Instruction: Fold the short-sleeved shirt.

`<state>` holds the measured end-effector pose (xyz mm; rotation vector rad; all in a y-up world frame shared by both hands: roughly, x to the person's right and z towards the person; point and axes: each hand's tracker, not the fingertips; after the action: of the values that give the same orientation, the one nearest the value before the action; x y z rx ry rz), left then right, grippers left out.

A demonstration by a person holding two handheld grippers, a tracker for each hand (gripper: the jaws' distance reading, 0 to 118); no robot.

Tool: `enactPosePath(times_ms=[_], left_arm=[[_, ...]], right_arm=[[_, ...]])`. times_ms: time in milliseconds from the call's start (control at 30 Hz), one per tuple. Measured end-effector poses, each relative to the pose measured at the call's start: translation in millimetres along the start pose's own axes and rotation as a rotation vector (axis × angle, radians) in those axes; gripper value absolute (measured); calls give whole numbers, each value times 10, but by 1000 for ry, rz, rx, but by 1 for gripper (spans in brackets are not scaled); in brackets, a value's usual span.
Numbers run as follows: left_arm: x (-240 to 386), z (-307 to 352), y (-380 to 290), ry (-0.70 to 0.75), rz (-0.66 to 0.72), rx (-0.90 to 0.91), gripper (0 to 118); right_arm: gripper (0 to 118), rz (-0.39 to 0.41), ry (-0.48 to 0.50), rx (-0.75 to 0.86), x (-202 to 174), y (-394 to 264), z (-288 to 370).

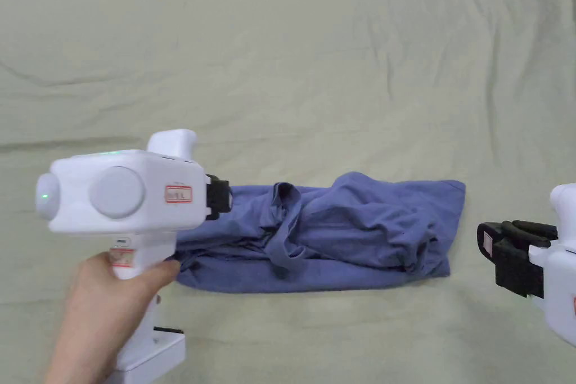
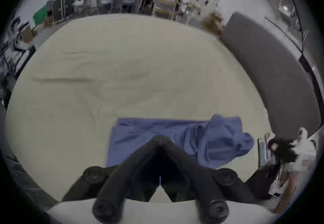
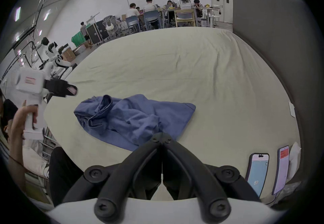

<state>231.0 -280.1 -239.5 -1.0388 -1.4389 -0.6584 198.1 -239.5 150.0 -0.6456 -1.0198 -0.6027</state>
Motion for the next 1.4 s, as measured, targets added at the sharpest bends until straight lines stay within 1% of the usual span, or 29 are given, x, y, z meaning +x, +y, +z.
enactPosePath(times_ms=[67, 133, 200, 233, 267, 300, 367, 400, 467, 600, 633, 700, 733, 800, 833, 867, 933, 1033, 1067, 1100, 1133, 1167, 1200, 1233, 1267, 1300, 1333, 1367, 1400], left_arm=[[283, -407, 4, 25, -52, -46, 0], [613, -815, -41, 78, -159, -98, 0], [812, -938, -75, 72, -152, -141, 0], [920, -892, -89, 37, -142, -115, 0], [998, -842, -104, 32, -155, -102, 0], [1051, -692, -86, -12, -173, -86, 0], [1113, -554, -88, -179, -137, -82, 0], [1138, -470, -84, -224, -130, -82, 0], [1116, -182, -56, -245, -122, -29, 0], [832, 470, -44, -171, -156, 95, 0], [690, 624, -44, -132, -161, 124, 0], [361, 892, -18, 4, -134, 151, 0], [172, 965, -7, 90, -105, 144, 9], [-224, 906, -31, 217, -41, 139, 82], [-433, 798, -19, 238, 6, 144, 103], [-609, 678, -29, 241, 59, 117, 105], [-966, 310, -83, 187, 193, 0, 105], [-1179, -223, -188, 57, 233, -93, 105], [-1189, -330, -221, 44, 281, -124, 105], [-1140, -383, -273, -15, 314, -120, 100], [-1076, -358, -324, 20, 272, -85, 94], [-988, -259, -311, 84, 171, -58, 82], [-931, -182, -297, 70, 113, -54, 82], [-926, -112, -279, 10, 149, -52, 77], [-931, -57, -273, 59, 144, -54, 61], [-963, -6, -244, 50, 141, -76, 35], [-993, 50, -222, 36, 144, -67, 25], [-1006, 110, -199, 23, 157, -53, 21], [-1009, 193, -187, 12, 150, -36, 21]], right_arm=[[3, 0, -21, -13, 30, -13, 1], [3, 10, -49, -26, 54, -29, 7], [3, 13, -61, -36, 73, -41, 30], [3, 15, -67, -36, 76, -49, 52], [3, 17, -68, -34, 80, -55, 68], [3, 17, -67, -32, 87, -56, 77], [3, 12, -60, -29, 98, -47, 73], [3, 11, -57, -27, 103, -43, 74], [3, 10, -57, -20, 92, -31, 94], [3, 9, -42, -8, 52, -7, 157], [3, 13, -42, -5, 31, -5, 169], [3, 26, -41, -6, -17, -1, 189], [3, 33, -41, -5, -45, -2, 196], [3, 44, -37, -8, -96, -4, 196], [3, 49, -32, -11, -124, -11, 185], [3, 53, -27, -15, -146, -16, 176], [3, 66, -17, -34, -200, -32, 134], [3, 101, -28, -73, -271, -62, 65], [3, 115, -40, -90, -286, -71, 41], [3, 132, -53, -101, -304, -79, 24], [3, 144, -67, -112, -320, -87, 9], [3, 153, -76, -122, -330, -91, -5], [3, 161, -82, -129, -333, -103, -29], [3, 166, -86, -134, -341, -107, -51], [3, 170, -85, -138, -348, -106, -72], [3, 177, -82, -146, -362, -103, -96], [3, 183, -81, -147, -374, -102, -107], [3, 186, -80, -148, -387, -102, -109], [3, 190, -77, -149, -401, -101, -103]])
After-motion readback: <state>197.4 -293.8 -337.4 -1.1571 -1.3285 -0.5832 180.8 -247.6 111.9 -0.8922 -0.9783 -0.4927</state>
